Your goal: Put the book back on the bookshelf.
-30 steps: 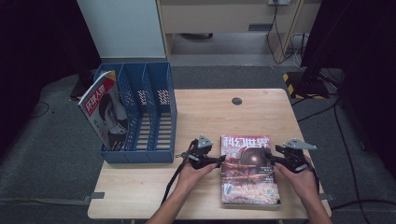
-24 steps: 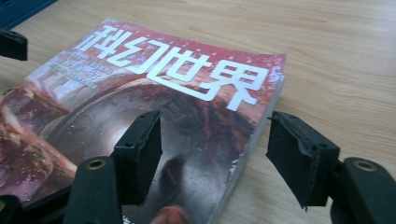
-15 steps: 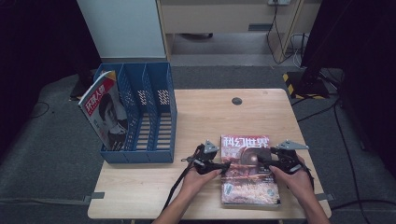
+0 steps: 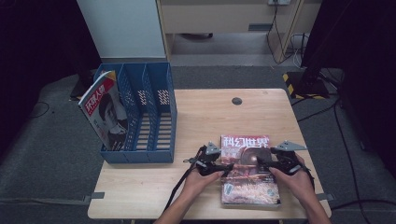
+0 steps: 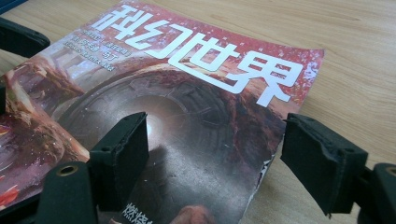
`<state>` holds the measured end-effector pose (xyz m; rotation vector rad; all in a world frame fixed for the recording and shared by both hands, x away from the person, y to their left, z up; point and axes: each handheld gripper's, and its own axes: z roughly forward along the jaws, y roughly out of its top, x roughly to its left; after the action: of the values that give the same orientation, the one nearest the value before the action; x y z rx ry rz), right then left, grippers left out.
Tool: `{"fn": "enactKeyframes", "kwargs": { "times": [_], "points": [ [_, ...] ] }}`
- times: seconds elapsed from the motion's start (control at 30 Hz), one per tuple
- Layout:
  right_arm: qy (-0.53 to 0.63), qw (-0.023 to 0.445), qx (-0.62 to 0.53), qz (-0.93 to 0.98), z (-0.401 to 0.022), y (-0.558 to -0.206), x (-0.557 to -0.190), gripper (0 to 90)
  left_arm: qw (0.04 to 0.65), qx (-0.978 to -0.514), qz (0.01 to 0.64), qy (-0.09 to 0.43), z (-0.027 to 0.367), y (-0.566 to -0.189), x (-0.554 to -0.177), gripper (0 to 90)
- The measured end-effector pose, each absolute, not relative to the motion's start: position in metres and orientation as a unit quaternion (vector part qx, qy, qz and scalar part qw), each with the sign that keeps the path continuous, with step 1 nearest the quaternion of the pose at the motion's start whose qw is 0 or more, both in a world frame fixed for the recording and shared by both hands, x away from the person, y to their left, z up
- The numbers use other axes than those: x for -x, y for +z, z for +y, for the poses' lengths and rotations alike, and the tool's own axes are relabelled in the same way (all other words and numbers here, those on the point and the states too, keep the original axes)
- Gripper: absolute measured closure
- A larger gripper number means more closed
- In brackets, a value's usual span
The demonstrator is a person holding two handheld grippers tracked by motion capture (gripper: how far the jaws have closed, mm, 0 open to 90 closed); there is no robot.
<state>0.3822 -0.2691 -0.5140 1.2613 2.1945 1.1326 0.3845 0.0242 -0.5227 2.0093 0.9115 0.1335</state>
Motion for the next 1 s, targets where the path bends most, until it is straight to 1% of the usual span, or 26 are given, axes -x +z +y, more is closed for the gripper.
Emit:
{"fn": "enactKeyframes", "kwargs": {
  "times": [0.3,0.5,0.67,0.77,0.87,0.97,1.0],
  "points": [
    [0.404,0.193,-0.436,0.78,-0.266,-0.513,-0.382,25.7,0.448,-0.811,0.374,0.044,0.027,-0.524,-0.385,22.4],
    [0.404,0.193,-0.431,0.783,-0.261,-0.515,-0.383,25.5,0.446,-0.809,0.382,0.024,0.032,-0.525,-0.389,19.1],
    [0.412,0.183,-0.419,0.788,-0.256,-0.516,-0.383,27.2,0.448,-0.8,0.398,-0.017,0.035,-0.53,-0.394,17.2],
    [0.413,0.179,-0.419,0.789,-0.254,-0.516,-0.383,27.3,0.445,-0.802,0.397,-0.016,0.037,-0.529,-0.395,17.5],
    [0.413,0.18,-0.417,0.789,-0.253,-0.516,-0.383,27.3,0.444,-0.804,0.394,-0.012,0.038,-0.525,-0.395,20.3],
    [0.412,0.18,-0.418,0.79,-0.253,-0.516,-0.383,27.3,0.453,-0.804,0.386,0.003,0.039,-0.52,-0.395,28.1],
    [0.412,0.178,-0.418,0.79,-0.252,-0.516,-0.382,27.3,0.451,-0.807,0.381,0.006,0.039,-0.518,-0.395,29.2]
  ]
}}
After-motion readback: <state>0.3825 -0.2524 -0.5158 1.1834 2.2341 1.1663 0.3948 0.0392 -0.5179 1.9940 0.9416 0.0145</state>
